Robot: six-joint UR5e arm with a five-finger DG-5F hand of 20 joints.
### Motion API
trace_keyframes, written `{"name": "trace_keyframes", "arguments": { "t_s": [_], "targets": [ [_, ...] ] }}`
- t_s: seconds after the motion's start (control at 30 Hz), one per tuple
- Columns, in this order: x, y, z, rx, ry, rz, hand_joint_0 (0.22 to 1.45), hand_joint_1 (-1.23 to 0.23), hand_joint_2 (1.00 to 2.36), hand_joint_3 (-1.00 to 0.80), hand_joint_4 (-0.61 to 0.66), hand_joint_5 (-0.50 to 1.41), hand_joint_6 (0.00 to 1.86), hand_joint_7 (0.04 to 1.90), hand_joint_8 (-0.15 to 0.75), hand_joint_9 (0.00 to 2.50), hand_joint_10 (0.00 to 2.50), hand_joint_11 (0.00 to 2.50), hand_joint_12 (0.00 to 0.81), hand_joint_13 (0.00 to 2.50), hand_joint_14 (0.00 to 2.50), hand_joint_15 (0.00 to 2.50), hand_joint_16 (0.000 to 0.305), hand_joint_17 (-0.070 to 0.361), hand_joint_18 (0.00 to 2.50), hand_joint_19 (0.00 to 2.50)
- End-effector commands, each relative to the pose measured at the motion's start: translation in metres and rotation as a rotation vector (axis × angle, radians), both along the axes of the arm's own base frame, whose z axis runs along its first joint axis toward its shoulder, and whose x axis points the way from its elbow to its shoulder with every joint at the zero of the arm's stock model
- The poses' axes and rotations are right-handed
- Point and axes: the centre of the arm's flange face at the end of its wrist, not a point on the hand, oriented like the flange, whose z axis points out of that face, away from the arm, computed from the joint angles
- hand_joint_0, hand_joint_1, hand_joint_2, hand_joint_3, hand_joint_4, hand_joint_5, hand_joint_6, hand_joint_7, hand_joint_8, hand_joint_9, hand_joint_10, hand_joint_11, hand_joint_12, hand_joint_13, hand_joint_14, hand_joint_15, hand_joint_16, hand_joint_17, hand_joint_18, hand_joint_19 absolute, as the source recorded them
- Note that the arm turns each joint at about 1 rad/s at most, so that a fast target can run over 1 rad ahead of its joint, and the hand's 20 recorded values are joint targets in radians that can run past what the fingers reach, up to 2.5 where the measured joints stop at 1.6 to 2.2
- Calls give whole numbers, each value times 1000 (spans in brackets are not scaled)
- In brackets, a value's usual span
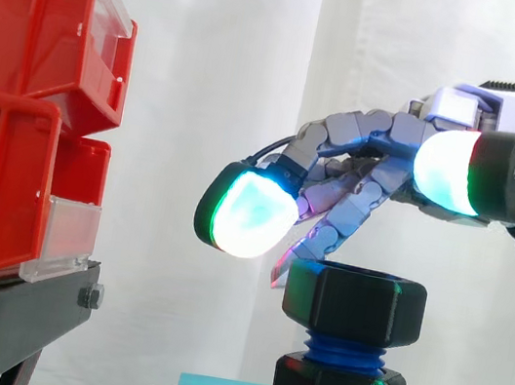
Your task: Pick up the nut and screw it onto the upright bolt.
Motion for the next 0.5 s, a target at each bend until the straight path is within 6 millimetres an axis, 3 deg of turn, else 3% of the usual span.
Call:
{"name": "trace_keyframes", "arguments": {
  "t_s": [0.0,0.47],
  "targets": [
    [0,4,-2,0,6,0,493,-135,1000,-500,201,-109,502,649,214,925,0,0,223,547,0,0,25,57,196,0],
    [-1,12,-5,0,36,-2,495,-128,1000,-500,213,-84,503,768,230,883,0,0,229,515,0,0,20,45,107,0]
  ]
}}
